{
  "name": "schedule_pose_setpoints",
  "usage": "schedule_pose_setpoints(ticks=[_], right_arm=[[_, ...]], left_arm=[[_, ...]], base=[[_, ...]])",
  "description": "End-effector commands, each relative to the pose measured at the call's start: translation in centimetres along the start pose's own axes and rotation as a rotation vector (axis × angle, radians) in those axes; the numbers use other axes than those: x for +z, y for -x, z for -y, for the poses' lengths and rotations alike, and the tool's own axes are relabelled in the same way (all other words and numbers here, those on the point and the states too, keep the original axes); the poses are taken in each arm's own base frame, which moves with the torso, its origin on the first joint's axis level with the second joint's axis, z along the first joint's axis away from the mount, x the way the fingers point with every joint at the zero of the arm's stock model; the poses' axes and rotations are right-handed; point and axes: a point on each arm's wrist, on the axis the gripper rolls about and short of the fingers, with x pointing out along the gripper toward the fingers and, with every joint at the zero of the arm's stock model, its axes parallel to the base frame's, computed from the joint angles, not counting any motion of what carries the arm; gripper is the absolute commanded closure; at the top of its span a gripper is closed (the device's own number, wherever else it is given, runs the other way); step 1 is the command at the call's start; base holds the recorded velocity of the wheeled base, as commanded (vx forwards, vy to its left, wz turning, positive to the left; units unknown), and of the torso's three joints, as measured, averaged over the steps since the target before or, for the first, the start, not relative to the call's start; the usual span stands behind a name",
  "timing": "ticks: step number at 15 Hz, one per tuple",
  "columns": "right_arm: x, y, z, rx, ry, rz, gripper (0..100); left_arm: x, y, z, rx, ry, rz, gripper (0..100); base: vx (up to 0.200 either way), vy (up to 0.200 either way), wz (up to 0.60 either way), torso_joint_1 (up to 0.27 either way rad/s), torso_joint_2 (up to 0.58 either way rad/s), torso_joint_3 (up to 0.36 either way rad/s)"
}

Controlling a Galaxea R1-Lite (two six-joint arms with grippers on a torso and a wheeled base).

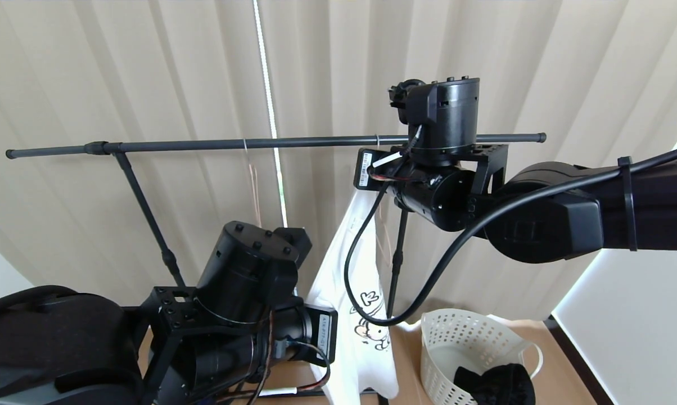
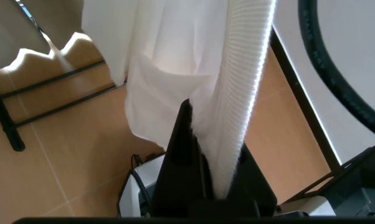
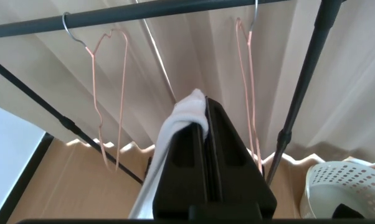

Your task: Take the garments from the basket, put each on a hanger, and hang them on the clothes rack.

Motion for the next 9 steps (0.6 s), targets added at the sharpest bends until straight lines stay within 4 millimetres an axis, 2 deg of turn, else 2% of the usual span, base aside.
schedule_pose_setpoints(ticks=[1, 9], right_arm=[[0.3, 0.1, 0.1, -0.002, -0.006, 0.008, 100], [0.2, 0.1, 0.2, -0.004, -0.002, 0.004, 100]], left_arm=[[-0.1, 0.3, -0.1, 0.001, 0.000, 0.000, 100], [1.0, 0.7, -1.5, 0.026, 0.044, 0.064, 100]], base=[[0.000, 0.000, 0.00, 0.000, 0.00, 0.000], [0.000, 0.000, 0.00, 0.000, 0.00, 0.000]])
